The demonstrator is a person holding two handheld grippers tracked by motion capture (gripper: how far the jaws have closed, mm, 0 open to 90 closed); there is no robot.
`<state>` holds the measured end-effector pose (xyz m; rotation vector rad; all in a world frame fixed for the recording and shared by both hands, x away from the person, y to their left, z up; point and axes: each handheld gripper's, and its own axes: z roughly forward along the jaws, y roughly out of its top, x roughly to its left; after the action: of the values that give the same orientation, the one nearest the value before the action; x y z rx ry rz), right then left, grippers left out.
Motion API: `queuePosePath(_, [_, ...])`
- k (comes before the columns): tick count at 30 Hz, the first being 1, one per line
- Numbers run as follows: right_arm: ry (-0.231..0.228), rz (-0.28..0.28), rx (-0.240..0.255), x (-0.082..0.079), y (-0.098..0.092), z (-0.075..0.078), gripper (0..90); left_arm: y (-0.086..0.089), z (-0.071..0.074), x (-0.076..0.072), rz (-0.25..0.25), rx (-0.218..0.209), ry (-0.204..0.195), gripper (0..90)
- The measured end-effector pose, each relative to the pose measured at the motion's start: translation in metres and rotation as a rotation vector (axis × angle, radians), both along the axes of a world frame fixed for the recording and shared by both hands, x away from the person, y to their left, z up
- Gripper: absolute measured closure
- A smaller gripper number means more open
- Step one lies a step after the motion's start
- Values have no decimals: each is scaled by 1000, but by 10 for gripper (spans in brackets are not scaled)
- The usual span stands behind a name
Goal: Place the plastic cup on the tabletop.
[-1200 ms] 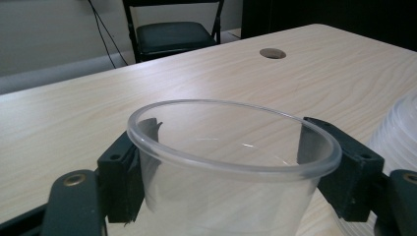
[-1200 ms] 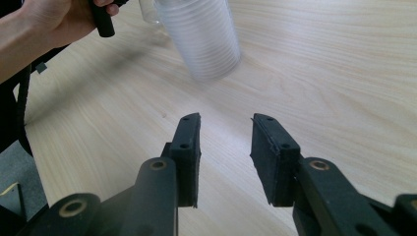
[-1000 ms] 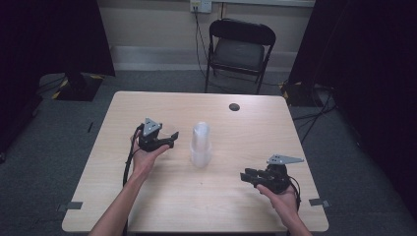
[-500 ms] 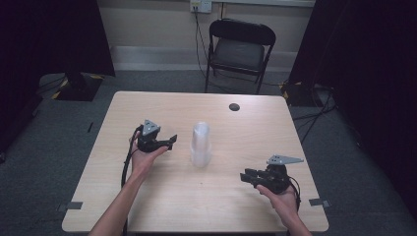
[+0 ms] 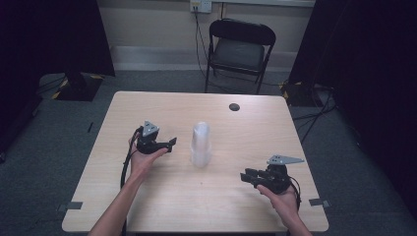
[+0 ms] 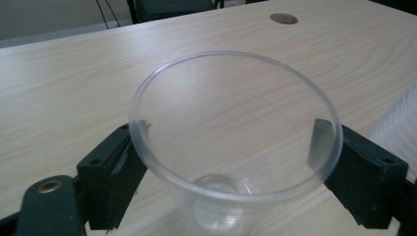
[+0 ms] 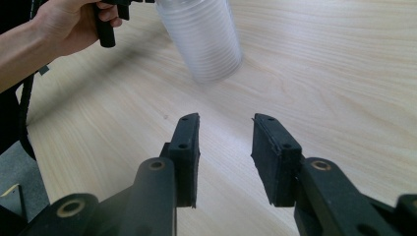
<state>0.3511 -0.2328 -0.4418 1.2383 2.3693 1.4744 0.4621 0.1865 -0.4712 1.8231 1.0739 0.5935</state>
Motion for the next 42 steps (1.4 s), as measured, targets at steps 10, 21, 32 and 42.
queuePosePath(10, [-10, -17, -10, 1, -2, 0, 613, 6, 3, -11, -17, 30, -4, 154])
queuePosePath(21, [-20, -43, -17, 2, -7, -1, 601, 18, 12, -25, 1, 8, 60, 156])
queuePosePath(32, [-37, -74, -32, 2, -10, -1, 568, 28, 19, -52, -19, -11, 79, 158])
queuePosePath(42, [-44, -86, -38, 3, -13, -2, 557, 36, 28, -82, -5, 6, 115, 157])
